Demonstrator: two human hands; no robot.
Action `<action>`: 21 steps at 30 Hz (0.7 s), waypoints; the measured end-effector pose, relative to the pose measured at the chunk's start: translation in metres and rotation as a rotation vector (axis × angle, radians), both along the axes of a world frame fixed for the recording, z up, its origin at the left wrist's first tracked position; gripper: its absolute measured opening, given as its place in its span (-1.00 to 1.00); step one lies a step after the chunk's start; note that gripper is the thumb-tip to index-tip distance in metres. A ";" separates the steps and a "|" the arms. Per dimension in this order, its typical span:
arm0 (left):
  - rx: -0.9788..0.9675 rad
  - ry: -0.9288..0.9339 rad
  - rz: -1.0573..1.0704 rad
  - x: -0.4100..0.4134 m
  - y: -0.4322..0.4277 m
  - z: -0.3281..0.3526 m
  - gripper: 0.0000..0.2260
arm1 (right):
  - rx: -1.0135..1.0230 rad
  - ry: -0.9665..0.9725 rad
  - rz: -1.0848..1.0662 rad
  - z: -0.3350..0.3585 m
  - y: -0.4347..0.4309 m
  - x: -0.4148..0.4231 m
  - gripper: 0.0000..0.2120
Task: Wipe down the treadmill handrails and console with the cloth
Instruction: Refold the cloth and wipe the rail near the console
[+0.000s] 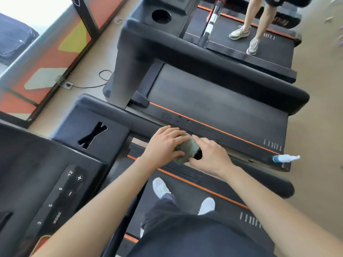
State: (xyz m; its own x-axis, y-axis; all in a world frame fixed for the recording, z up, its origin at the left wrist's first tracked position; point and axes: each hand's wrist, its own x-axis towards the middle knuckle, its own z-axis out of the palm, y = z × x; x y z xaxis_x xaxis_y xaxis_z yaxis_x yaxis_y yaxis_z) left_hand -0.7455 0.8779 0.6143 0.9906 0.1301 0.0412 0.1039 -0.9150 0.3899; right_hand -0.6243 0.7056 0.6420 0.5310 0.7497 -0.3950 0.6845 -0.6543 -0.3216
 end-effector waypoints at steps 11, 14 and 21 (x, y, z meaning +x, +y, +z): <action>-0.034 -0.054 -0.002 0.052 -0.141 -0.012 -0.47 | 0.097 -0.067 -0.106 -0.010 -0.148 0.041 -0.32; -0.044 -0.067 -0.016 0.069 -0.180 -0.013 -0.49 | 0.134 -0.095 -0.133 -0.015 -0.190 0.050 -0.32; -0.035 -0.110 -0.069 0.101 -0.259 -0.016 -0.50 | 0.246 -0.061 -0.310 -0.026 -0.272 0.063 -0.31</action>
State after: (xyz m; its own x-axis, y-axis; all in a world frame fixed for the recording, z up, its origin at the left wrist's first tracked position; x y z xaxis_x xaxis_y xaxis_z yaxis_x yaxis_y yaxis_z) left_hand -0.6442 0.6186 0.5979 0.9870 0.0647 0.1471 -0.0043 -0.9043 0.4269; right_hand -0.5616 0.4333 0.6159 0.7639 0.6185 -0.1843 0.4892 -0.7412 -0.4596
